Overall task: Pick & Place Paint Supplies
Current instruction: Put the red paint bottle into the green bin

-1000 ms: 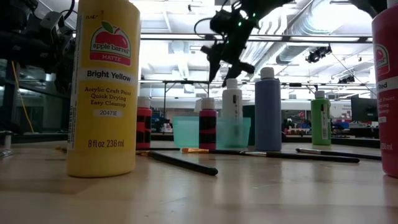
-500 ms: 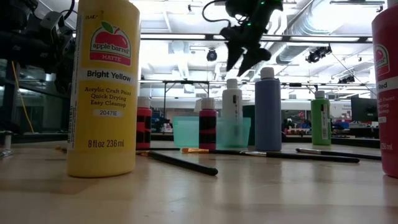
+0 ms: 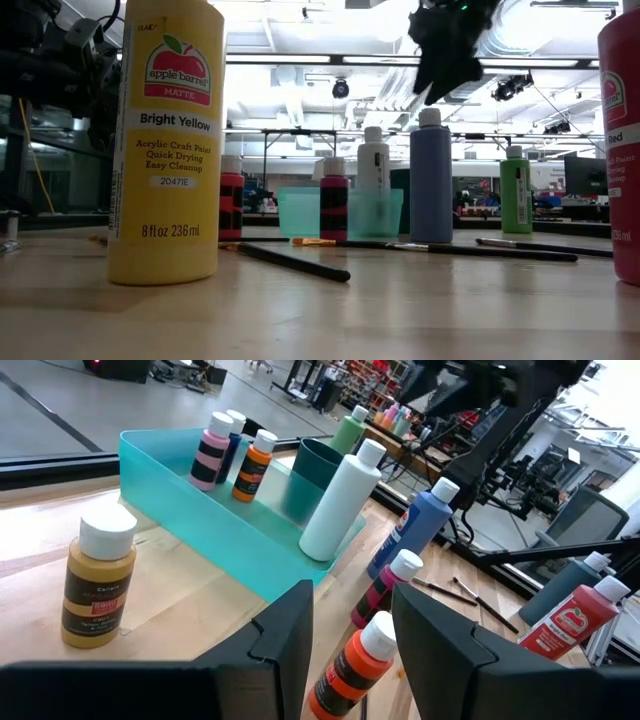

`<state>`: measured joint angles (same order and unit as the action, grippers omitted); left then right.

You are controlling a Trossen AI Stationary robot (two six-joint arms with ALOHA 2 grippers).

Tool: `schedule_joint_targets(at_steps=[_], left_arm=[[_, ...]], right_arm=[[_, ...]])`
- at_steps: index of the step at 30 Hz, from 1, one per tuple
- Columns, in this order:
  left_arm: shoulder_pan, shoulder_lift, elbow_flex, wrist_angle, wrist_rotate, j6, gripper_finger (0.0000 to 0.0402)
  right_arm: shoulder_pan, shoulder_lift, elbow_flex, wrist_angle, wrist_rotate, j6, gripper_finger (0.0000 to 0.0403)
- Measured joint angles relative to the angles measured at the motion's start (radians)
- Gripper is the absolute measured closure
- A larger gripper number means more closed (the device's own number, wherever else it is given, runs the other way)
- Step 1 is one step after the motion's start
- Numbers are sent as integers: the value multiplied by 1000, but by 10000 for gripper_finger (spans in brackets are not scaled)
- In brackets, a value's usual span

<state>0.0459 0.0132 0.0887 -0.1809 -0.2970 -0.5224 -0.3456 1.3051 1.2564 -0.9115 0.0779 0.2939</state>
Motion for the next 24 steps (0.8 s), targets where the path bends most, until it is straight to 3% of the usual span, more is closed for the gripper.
schedule_joint_targets(at_steps=[10, 24], left_arm=[[0, 0, 0, 0, 0, 0, 266], [0, 0, 0, 0, 0, 0, 266]], right_arm=[[70, -126, 1, -102, 2, -11, 160], [169, -139, 1, -132, 8, -6, 160]])
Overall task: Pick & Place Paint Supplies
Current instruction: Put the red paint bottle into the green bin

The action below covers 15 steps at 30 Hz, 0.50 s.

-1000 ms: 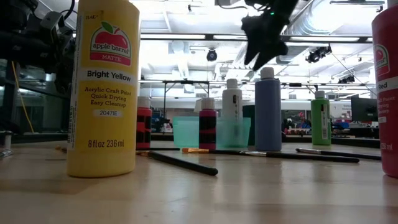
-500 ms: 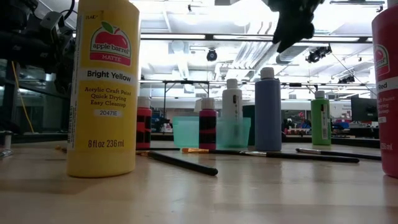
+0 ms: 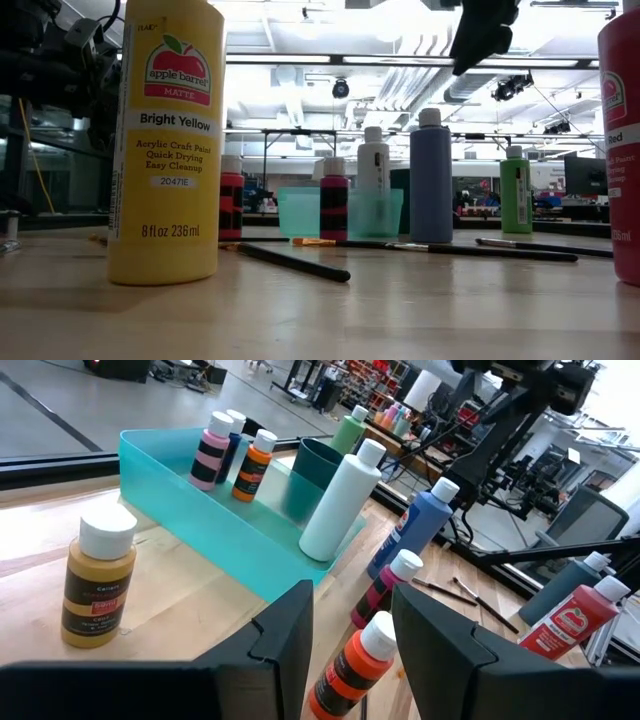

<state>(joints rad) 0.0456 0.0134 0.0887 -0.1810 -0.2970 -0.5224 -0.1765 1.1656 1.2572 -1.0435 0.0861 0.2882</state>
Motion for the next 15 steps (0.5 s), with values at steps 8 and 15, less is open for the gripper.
schedule_joint_targets(at_steps=[8, 15], left_arm=[[0, 0, 0, 0, 0, 0, 266], [0, 0, 0, 0, 0, 0, 266]], right_arm=[[55, 1, 0, 45, 41, 77, 160], [122, 26, 0, 137, 119, 227, 160]])
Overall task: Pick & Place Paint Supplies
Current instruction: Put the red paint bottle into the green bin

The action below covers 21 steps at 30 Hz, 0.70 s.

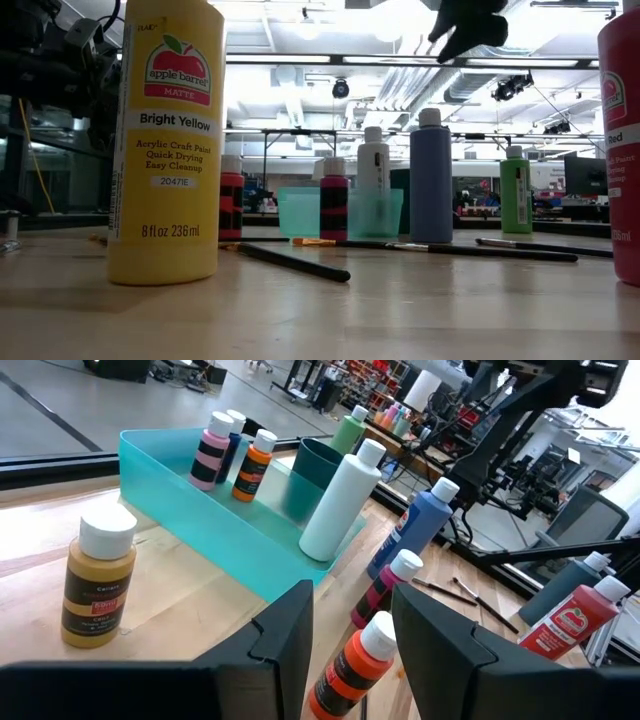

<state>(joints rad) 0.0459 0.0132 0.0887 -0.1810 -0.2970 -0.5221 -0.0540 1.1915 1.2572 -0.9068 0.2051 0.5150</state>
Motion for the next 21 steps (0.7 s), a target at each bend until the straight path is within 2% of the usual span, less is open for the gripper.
schedule_joint_targets(at_steps=[12, 18, 21], left_arm=[[0, 0, 0, 0, 0, 0, 266], [0, 0, 0, 0, 0, 0, 266], [0, 0, 0, 0, 0, 0, 266]], right_arm=[[207, 225, 0, 304, 259, 194, 160], [297, 328, 0, 322, 431, 384, 160], [327, 377, 0, 344, 469, 509, 160]])
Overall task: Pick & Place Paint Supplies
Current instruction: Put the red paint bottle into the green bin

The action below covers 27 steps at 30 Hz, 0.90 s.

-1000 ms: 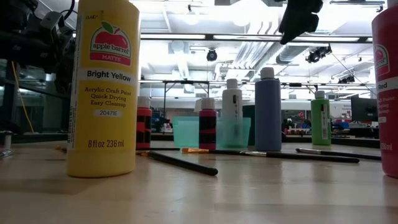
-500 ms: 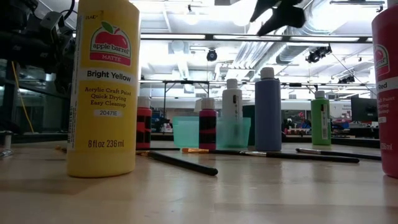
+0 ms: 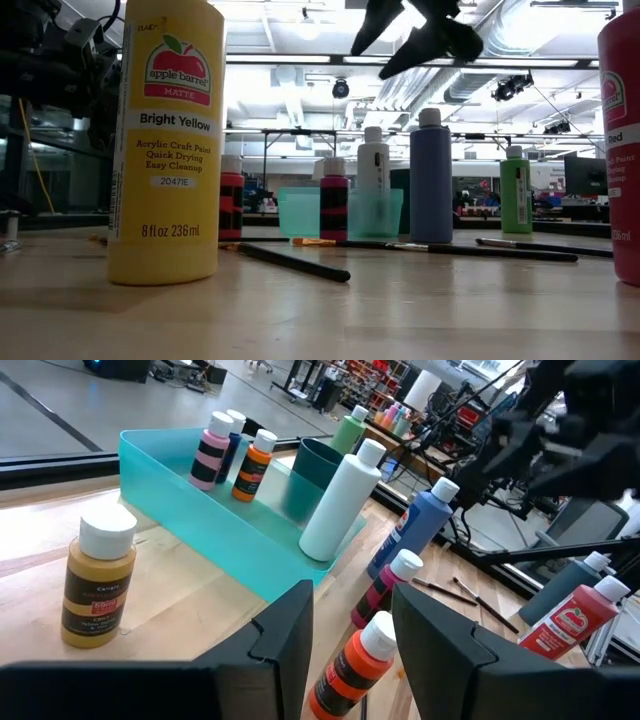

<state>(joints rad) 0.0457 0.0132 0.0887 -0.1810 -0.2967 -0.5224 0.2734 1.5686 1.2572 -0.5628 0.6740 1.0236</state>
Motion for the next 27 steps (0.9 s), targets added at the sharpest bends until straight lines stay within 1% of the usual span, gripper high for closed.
schedule_joint_targets(at_steps=[5, 9, 12, 15, 20, 25, 27], left_arm=[[0, 0, 0, 0, 0, 0, 266], [0, 0, 0, 0, 0, 0, 266], [0, 0, 0, 0, 0, 0, 266], [0, 0, 0, 0, 0, 0, 266], [0, 0, 0, 0, 0, 0, 266], [0, 0, 0, 0, 0, 0, 266], [0, 0, 0, 0, 0, 0, 266]], right_arm=[[20, 87, 0, 72, -1, 177, 160], [28, 144, 0, 80, -2, 357, 160], [24, 163, 0, 78, -2, 451, 160], [10, 176, 0, 79, 3, 485, 160], [-15, 196, 0, 81, 8, 491, 160], [-8, 214, 0, 88, 12, 491, 160], [0, 227, 0, 97, 34, 491, 160]])
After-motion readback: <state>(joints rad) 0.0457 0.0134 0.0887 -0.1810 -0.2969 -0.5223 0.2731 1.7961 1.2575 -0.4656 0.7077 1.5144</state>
